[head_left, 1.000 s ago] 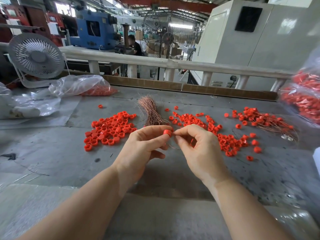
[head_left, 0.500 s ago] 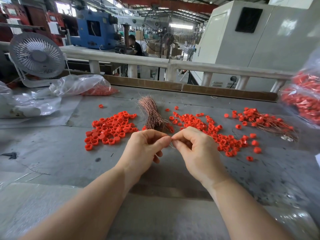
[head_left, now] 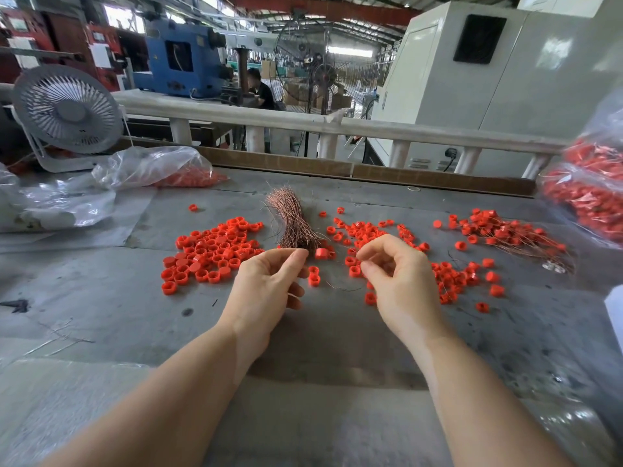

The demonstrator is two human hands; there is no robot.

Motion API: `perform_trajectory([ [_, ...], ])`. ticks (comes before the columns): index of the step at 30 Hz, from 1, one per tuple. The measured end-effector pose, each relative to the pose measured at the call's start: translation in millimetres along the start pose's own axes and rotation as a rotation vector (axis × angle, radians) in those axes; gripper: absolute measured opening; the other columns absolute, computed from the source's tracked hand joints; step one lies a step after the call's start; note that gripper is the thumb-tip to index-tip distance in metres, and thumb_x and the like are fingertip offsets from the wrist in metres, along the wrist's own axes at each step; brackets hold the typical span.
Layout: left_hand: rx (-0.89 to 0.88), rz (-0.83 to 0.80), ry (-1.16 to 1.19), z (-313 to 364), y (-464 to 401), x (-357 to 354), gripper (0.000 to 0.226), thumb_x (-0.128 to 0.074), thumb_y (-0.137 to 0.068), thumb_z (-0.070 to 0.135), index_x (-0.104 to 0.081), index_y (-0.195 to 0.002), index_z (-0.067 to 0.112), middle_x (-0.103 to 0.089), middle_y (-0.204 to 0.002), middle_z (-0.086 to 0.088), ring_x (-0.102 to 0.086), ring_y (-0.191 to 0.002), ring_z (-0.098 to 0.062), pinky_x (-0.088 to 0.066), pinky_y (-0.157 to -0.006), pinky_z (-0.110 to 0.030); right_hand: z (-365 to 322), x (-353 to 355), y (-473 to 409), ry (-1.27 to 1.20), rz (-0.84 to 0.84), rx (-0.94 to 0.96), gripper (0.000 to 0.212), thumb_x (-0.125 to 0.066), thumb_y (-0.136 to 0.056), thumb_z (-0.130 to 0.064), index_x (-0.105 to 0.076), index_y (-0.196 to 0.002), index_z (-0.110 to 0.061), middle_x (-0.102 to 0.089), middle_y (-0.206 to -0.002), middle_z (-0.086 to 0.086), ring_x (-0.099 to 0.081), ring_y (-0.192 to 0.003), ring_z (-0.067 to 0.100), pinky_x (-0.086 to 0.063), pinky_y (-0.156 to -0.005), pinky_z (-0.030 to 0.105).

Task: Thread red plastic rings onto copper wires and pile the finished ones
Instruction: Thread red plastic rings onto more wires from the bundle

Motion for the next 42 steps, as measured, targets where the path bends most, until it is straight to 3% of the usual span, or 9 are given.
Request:
perform_trajectory([
  [3,0.004,0.002,-0.022,0,0,1,0.017,-0.055,-0.092,0.016,-0.069,-0.081,0.014,-0.061,-0.061,0.009,-0.05,-0.047,-0.004,-0.042,-0.042,-0.017,13,13,-6,-0.095,0.148,-0.112,0.035,-0.057,-0.084,0.005,-0.06,-0.066,-0.025,-0.058,-0.062,-0.009,-0.049,-0.054,-0.001,-0.038,-0.054,0.011],
  [5,0.0,-0.008,-0.045,-1,0,0,0.018,-0.055,-0.092,0.015,-0.069,-0.08,0.014,-0.061,-0.061,0.01,-0.049,-0.047,-0.004,-0.041,-0.042,-0.017,25,22,-8,-0.157,0.258,-0.214,0.037,-0.056,-0.085,0.004,-0.062,-0.069,-0.028,-0.063,-0.072,-0.007,-0.054,-0.067,0.001,-0.042,-0.067,0.015],
  [7,-0.002,-0.014,-0.055,-1,1,0,0.019,-0.055,-0.092,0.015,-0.069,-0.079,0.015,-0.06,-0.059,0.011,-0.049,-0.046,-0.003,-0.042,-0.042,-0.016,37,29,-10,-0.217,0.348,-0.31,0.029,-0.054,-0.087,0.005,-0.07,-0.084,-0.02,-0.069,-0.088,0.003,-0.061,-0.084,0.012,-0.046,-0.08,0.025],
  [9,-0.003,-0.015,-0.061,-1,0,-1,0.018,-0.055,-0.091,0.015,-0.069,-0.079,0.015,-0.06,-0.058,0.011,-0.049,-0.046,-0.003,-0.042,-0.043,-0.016,44,36,-12,-0.241,0.416,-0.375,0.027,-0.052,-0.088,0.005,-0.069,-0.106,-0.007,-0.067,-0.1,0.007,-0.06,-0.092,0.013,-0.043,-0.081,0.024],
  [16,0.001,-0.016,-0.072,-2,-1,0,0.018,-0.055,-0.092,0.012,-0.069,-0.081,0.017,-0.061,-0.059,0.01,-0.05,-0.045,-0.001,-0.042,-0.043,-0.015,52,49,-14,-0.198,0.521,-0.408,0.046,-0.057,-0.087,-0.005,-0.051,-0.133,-0.011,-0.061,-0.118,0.014,-0.054,-0.084,0.011,-0.036,-0.071,0.015],
  [22,0.003,-0.026,-0.099,-3,0,0,0.018,-0.055,-0.092,0.011,-0.069,-0.082,0.017,-0.062,-0.059,0.01,-0.051,-0.046,-0.001,-0.043,-0.044,-0.015,66,55,-17,-0.138,0.525,-0.478,0.065,-0.059,-0.086,-0.011,-0.031,-0.145,-0.011,-0.047,-0.137,0.011,-0.047,-0.121,0.02,-0.035,-0.105,0.034],
  [26,0.005,-0.031,-0.112,-2,1,-1,0.019,-0.055,-0.092,0.009,-0.069,-0.082,0.018,-0.063,-0.064,0.007,-0.051,-0.046,-0.002,-0.043,-0.044,-0.015,71,59,-17,-0.065,0.526,-0.525,0.07,-0.058,-0.088,-0.017,-0.022,-0.148,-0.013,-0.03,-0.151,0.008,-0.035,-0.135,0.025,-0.03,-0.11,0.043],
  [34,0.009,-0.055,-0.144,-1,3,-2,0.016,-0.056,-0.091,0.007,-0.068,-0.084,0.015,-0.062,-0.062,0.009,-0.049,-0.044,-0.002,-0.041,-0.045,-0.013,72,55,-18,0.083,0.426,-0.536,0.06,-0.054,-0.09,-0.026,-0.032,-0.143,-0.009,-0.036,-0.145,0.016,-0.037,-0.13,0.034,-0.035,-0.104,0.045],
  [42,-0.035,-0.062,-0.199,2,3,-3,0.013,-0.063,-0.084,-0.001,-0.069,-0.085,0.01,-0.057,-0.057,0.006,-0.049,-0.043,0.001,-0.042,-0.044,-0.012,39,44,-12,0.24,0.413,-0.296,0.044,-0.061,-0.088,-0.02,-0.05,-0.13,-0.013,-0.05,-0.126,0.022,-0.033,-0.125,0.031,-0.019,-0.093,0.027],
])
Point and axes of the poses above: each hand's wrist, its own y-axis away from the middle knuckle, its own x-axis out of the back of the hand, z = x × y, the point moved 5 cm from there along -y, towards the middle knuckle
